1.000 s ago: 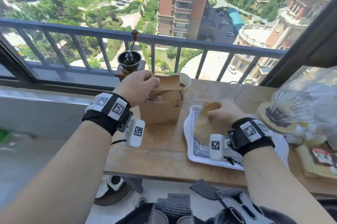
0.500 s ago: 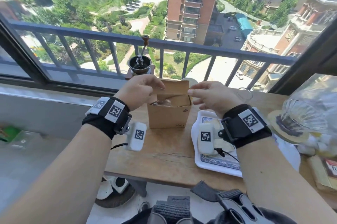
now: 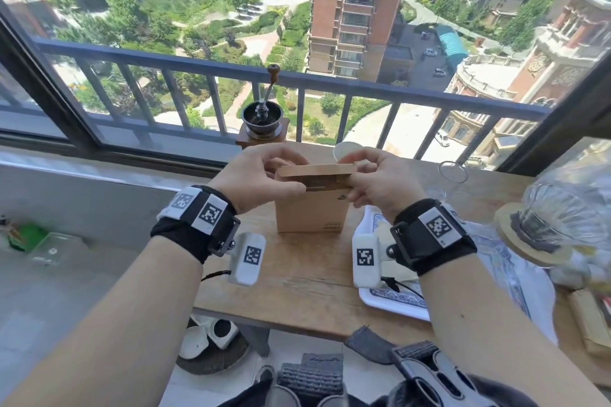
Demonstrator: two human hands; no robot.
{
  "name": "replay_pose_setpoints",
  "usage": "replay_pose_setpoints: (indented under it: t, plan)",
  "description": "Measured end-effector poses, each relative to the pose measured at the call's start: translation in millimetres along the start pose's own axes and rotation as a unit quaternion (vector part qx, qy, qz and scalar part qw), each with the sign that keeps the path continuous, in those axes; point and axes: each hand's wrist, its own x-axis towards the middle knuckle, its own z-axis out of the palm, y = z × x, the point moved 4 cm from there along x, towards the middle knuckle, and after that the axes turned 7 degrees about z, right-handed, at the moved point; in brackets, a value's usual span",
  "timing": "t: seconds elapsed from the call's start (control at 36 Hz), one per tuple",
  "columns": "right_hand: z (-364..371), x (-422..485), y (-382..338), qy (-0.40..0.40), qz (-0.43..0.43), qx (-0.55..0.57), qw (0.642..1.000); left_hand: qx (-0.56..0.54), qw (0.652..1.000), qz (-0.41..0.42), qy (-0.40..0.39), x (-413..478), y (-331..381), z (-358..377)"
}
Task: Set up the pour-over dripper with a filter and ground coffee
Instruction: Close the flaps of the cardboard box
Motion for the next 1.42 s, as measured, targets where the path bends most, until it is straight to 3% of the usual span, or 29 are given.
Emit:
replay_pose_setpoints:
  t: [0.25, 0.94, 1.19, 1.42]
  plan:
    - [3.6, -4.9, -1.8, -0.063, -0.002, 0.039, 0.997, 0.044, 0.998, 0.003, 0.046, 0.5, -5.6, -6.5]
    - [22.0, 14.8, -22.0, -0.063, -0.056, 0.041, 0.996, 0.013, 0.997, 0.057, 0.053, -8.5, -9.4, -39.2]
    - [54.7, 24.1, -37.0, -0.104, -0.065, 0.049, 0.991, -0.016, 0.998, 0.030, 0.059, -25.0, -20.0, -72.4]
    - [71.0, 30.1, -48.1, -0.119, -0.080, 0.040, 0.989, 0.106, 0.986, 0.075, 0.103, -12.8, -6.5, -74.8]
